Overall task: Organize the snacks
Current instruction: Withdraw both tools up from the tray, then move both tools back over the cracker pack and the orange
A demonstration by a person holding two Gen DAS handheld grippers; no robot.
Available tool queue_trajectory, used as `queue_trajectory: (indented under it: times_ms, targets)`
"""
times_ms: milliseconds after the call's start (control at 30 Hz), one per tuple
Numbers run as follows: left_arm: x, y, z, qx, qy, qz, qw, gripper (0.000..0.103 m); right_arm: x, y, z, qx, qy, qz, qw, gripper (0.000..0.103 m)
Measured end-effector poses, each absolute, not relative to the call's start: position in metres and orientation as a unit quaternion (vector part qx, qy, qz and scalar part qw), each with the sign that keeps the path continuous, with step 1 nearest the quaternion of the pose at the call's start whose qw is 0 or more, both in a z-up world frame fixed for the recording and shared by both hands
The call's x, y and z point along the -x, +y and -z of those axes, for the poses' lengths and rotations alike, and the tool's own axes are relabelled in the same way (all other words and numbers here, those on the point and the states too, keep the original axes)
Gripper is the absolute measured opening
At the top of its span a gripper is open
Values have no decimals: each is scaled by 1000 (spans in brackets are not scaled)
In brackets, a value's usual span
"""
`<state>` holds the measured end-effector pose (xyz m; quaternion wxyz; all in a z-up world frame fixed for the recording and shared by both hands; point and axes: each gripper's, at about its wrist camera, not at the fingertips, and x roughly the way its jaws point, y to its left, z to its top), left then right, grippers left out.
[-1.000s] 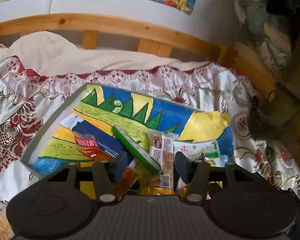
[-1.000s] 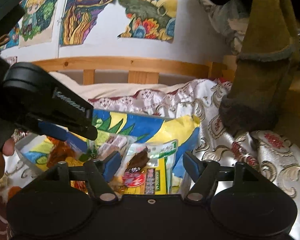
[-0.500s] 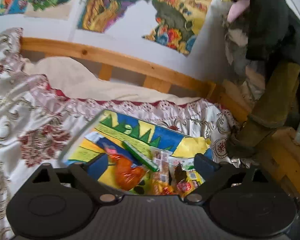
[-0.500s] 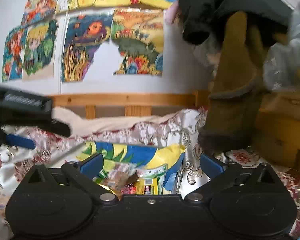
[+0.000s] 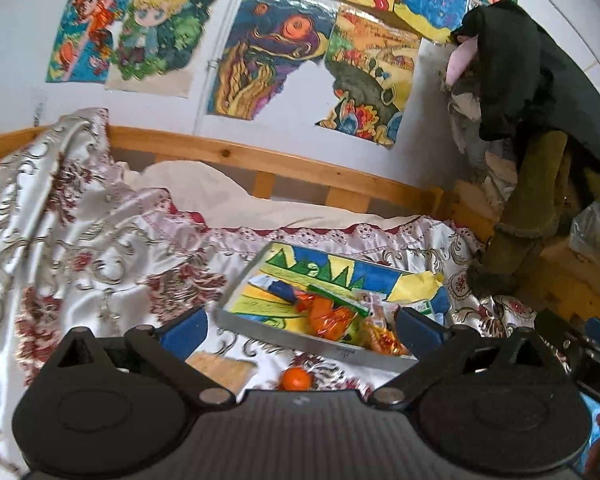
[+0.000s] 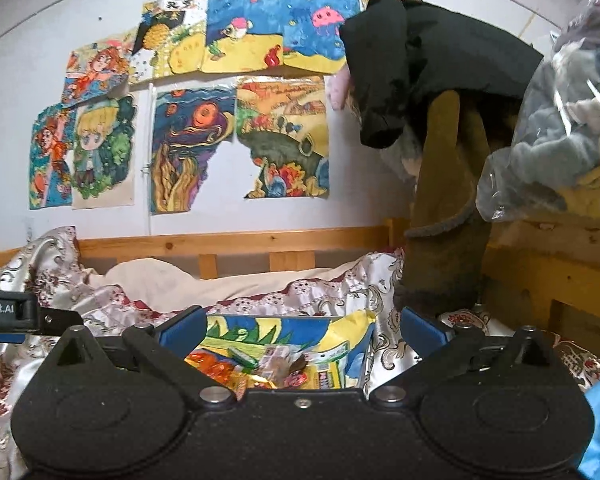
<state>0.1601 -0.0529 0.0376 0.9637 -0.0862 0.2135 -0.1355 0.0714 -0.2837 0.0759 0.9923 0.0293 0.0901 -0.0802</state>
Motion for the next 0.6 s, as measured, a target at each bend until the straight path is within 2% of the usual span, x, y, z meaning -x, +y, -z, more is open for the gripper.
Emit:
queue_trajectory:
  times_ms: [267, 600]
  targets:
    - [-108, -26, -25, 42, 192, 93, 976, 102, -25, -255, -63, 5, 121, 52, 991, 102]
    - [-61, -12, -13, 21, 207, 84, 974, 103, 19, -230, -53, 14, 162, 29, 986, 102]
